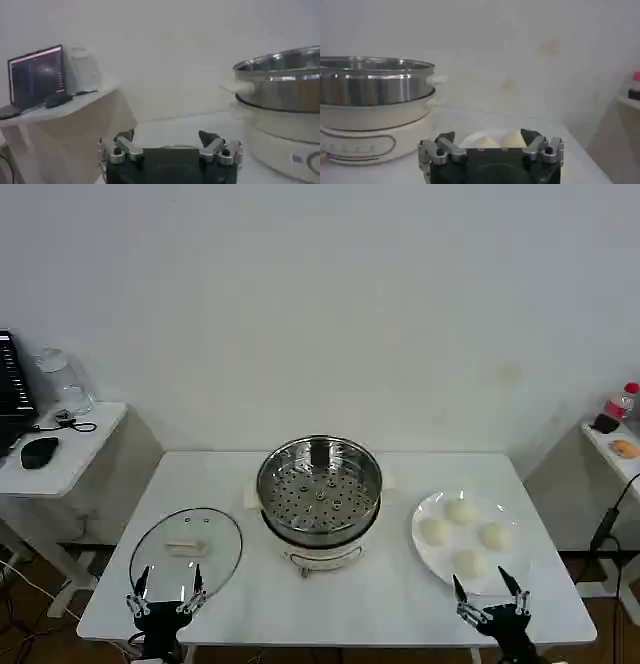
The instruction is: Take steamed baozi put them in steamer then cover it.
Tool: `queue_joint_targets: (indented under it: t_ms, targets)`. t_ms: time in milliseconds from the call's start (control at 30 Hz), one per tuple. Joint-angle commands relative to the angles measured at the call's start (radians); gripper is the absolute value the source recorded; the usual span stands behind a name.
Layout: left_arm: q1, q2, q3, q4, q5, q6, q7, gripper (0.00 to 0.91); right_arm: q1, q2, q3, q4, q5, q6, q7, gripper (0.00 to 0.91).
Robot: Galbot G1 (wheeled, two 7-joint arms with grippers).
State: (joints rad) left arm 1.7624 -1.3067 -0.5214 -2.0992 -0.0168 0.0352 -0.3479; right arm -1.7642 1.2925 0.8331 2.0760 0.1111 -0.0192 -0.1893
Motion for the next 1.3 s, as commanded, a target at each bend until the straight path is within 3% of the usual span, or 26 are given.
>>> queue_joint_targets:
  t_ms: [33, 133, 233, 333, 433, 500, 600, 633, 700, 733, 800, 833, 933, 1067, 1300]
  targets:
    - [-0.011, 0.012, -0.015, 0.0, 0.008, 0.061, 0.045, 0.907, 0.058, -0.107, 0.061, 0.004, -0.071, -0.096, 0.013, 0.907]
    - [-0.046, 0.011, -0.05, 0.02, 0.068, 0.053, 0.186, 0.907, 0.137, -0.254, 0.113, -0.043, -0.156, -0.162, -0.03, 0.907]
    - [-0.069, 0.01, -0.074, 0.012, 0.101, 0.047, 0.236, 0.907, 0.238, -0.392, 0.132, -0.109, -0.179, -0.224, -0.096, 0.907]
    - [-0.082, 0.006, -0.084, -0.001, 0.117, 0.044, 0.247, 0.907, 0.324, -0.511, 0.129, -0.185, -0.233, -0.267, -0.22, 0.907]
    - [-0.087, -0.001, -0.089, 0.001, 0.121, 0.043, 0.246, 0.907, 0.428, -0.625, 0.083, -0.27, -0.311, -0.263, -0.348, 0.907]
    - [-0.085, -0.008, -0.09, 0.0, 0.127, 0.036, 0.247, 0.907, 0.536, -0.733, 0.02, -0.341, -0.352, -0.226, -0.455, 0.907]
    - [-0.084, -0.023, -0.095, -0.002, 0.146, 0.021, 0.247, 0.907, 0.727, -0.813, -0.153, -0.445, -0.381, -0.164, -0.572, 0.907]
    - [-0.084, -0.025, -0.098, -0.003, 0.148, 0.021, 0.247, 0.907, 0.786, -0.824, -0.216, -0.485, -0.387, -0.154, -0.587, 0.907]
    - [-0.083, -0.031, -0.103, -0.009, 0.149, 0.017, 0.249, 0.907, 0.995, -0.842, -0.417, -0.584, -0.406, -0.075, -0.671, 0.907]
    - [-0.082, -0.033, -0.107, -0.013, 0.151, 0.016, 0.249, 0.907, 1.078, -0.844, -0.472, -0.621, -0.42, -0.051, -0.691, 0.907]
    - [-0.083, -0.036, -0.112, -0.018, 0.152, 0.015, 0.249, 0.907, 1.292, -0.84, -0.734, -0.716, -0.421, -0.009, -0.73, 0.907]
    - [-0.083, -0.036, -0.114, -0.021, 0.152, 0.015, 0.248, 0.907, 1.306, -0.836, -0.798, -0.729, -0.421, 0.019, -0.742, 0.907]
    - [-0.087, -0.042, -0.126, -0.026, 0.152, 0.015, 0.249, 0.907, 1.568, -0.795, -1.044, -0.84, -0.427, 0.091, -0.809, 0.907]
    - [-0.091, -0.053, -0.137, -0.029, 0.152, 0.015, 0.249, 0.907, 1.703, -0.715, -1.238, -0.954, -0.444, 0.139, -0.852, 0.907]
    - [-0.095, -0.067, -0.139, -0.032, 0.157, 0.018, 0.251, 0.907, 1.753, -0.602, -1.368, -1.076, -0.418, 0.166, -0.949, 0.907]
